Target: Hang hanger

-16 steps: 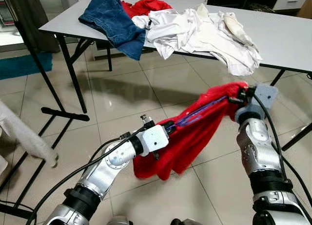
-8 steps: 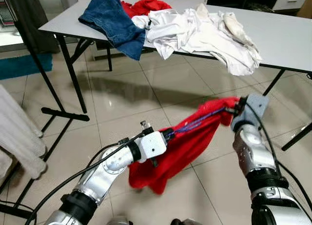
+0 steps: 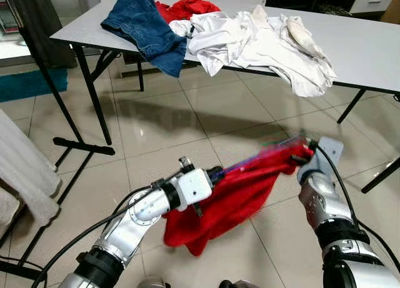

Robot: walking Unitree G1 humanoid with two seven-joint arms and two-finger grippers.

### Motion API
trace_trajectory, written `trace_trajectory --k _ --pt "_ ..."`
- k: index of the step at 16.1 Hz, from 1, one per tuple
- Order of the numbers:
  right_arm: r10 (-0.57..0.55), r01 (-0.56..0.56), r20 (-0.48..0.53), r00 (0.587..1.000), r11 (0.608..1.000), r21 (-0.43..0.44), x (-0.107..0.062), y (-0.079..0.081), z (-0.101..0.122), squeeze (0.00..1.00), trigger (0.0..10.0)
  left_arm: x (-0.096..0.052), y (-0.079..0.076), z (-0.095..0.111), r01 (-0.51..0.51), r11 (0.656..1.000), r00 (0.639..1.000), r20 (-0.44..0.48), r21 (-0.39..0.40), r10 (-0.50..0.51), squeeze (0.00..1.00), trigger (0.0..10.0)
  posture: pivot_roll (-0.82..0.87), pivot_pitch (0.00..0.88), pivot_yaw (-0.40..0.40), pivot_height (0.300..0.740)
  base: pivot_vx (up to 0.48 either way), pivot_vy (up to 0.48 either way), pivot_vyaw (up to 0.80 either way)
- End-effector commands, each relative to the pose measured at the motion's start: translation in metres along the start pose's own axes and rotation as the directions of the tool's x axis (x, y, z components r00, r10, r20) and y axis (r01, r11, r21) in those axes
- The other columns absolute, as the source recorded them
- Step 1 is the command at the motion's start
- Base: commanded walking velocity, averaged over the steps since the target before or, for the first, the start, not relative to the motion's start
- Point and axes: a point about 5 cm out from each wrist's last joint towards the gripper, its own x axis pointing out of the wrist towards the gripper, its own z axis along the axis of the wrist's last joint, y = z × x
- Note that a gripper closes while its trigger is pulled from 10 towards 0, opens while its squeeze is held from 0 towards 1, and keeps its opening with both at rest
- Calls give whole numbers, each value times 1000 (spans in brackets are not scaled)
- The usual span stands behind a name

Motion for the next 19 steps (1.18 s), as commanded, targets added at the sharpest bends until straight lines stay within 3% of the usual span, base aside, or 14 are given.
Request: trace_trajectory --k 1,5,7,9,10,11,12,13,14,15,16,17,19 --pt "-207 205 58 977 978 35 5 -52 20 0 10000 -19 27 -5 -122 992 992 -29 11 123 0 9765 232 29 -52 740 0 0 0" --pt "-137 137 12 991 991 -1 3 -38 6 0 10000 -17 34 -1 -175 985 985 -5 1 175 0 9843 228 27 -51 740 0 0 0" --pt "-55 56 65 996 998 -24 0 -23 8 0 10000 -16 41 0 -248 969 969 1 -5 248 0 10000 226 29 -50 740 0 0 0" --pt "58 -56 160 985 998 -17 -6 1 21 0 10000 -10 56 6 -370 926 927 34 -72 373 0 10000 225 28 -48 740 0 0 0" --pt "123 -123 213 969 992 -12 -11 15 29 0 9765 -5 65 13 -437 888 891 65 -143 449 0 10000 225 26 -47 740 0 0 0" --pt "164 -166 246 955 986 -12 -15 24 35 0 8745 -2 70 17 -467 864 870 80 -189 487 0 10000 223 24 -46 740 0 0 0" --pt "176 -180 258 950 984 -9 -16 27 37 0 8745 -1 71 18 -472 858 865 84 -201 496 0 10000 223 24 -46 740 0 0 0" --pt "218 -225 297 930 974 -11 -21 37 44 0 4627 0 72 19 -476 842 855 90 -253 511 0 10000 222 20 -42 740 0 0 0" --pt "251 -262 329 910 965 -11 -25 43 50 0 4510 1 72 19 -477 833 851 89 -280 518 0 10000 222 20 -42 740 0 0 0" --pt "278 -288 350 895 957 -22 -28 48 53 0 3176 1 73 17 -488 825 845 85 -285 529 0 10000 222 15 -39 740 0 0 0" --pt "290 -301 357 888 953 -26 -30 50 55 0 2863 1 73 17 -494 820 840 84 -289 536 0 10000 222 15 -39 740 0 0 0" --pt "326 -339 368 871 940 -32 -34 56 56 0 0 0 78 17 -529 785 809 89 -322 581 0 10000 224 13 -40 740 0 0 0" --pt "368 -379 370 853 924 -43 -37 62 55 0 0 0 82 20 -547 750 779 103 -371 619 0 10000 228 11 -41 740 0 0 0"
